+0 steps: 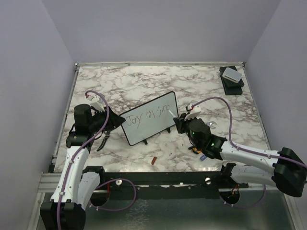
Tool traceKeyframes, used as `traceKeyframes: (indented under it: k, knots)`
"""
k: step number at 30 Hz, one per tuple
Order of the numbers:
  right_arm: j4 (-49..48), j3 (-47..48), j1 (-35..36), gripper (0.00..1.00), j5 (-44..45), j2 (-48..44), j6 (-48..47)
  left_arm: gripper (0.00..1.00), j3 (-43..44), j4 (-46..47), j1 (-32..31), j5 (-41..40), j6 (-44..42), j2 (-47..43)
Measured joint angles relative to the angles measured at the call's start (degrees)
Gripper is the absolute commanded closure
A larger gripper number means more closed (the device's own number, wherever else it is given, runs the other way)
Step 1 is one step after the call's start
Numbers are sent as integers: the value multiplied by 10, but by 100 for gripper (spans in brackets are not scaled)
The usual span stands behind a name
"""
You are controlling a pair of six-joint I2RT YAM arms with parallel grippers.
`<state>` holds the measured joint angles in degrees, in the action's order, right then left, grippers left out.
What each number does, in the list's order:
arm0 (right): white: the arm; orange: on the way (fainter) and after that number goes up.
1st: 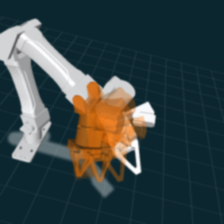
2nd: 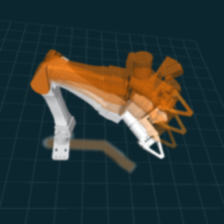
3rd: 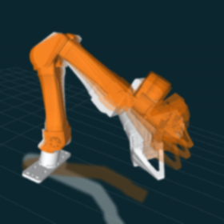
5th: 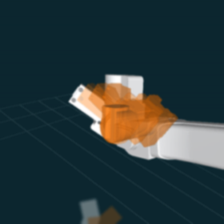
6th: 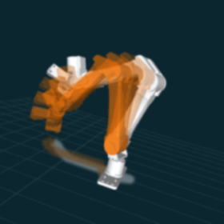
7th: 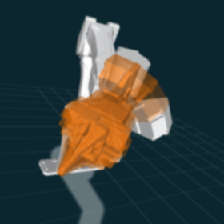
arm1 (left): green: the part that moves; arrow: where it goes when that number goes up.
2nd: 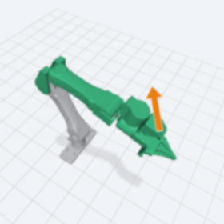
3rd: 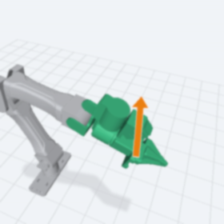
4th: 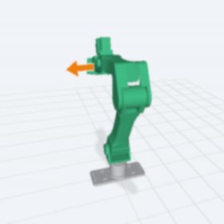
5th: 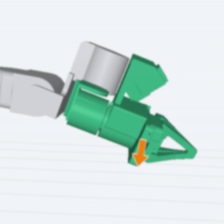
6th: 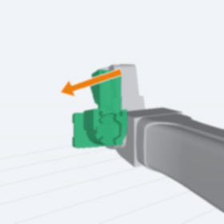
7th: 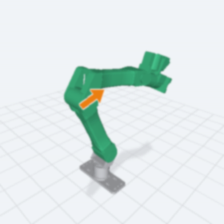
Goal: Write a sentence on the whiteboard
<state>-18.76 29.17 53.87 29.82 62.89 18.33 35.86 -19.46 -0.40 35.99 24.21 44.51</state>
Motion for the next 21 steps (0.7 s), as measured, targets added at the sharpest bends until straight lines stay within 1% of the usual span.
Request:
traceKeyframes:
  k: [21]
  knots:
    - [-20, 28, 0, 99, 20, 15, -58, 67, 0, 0, 0, 0, 0, 0]
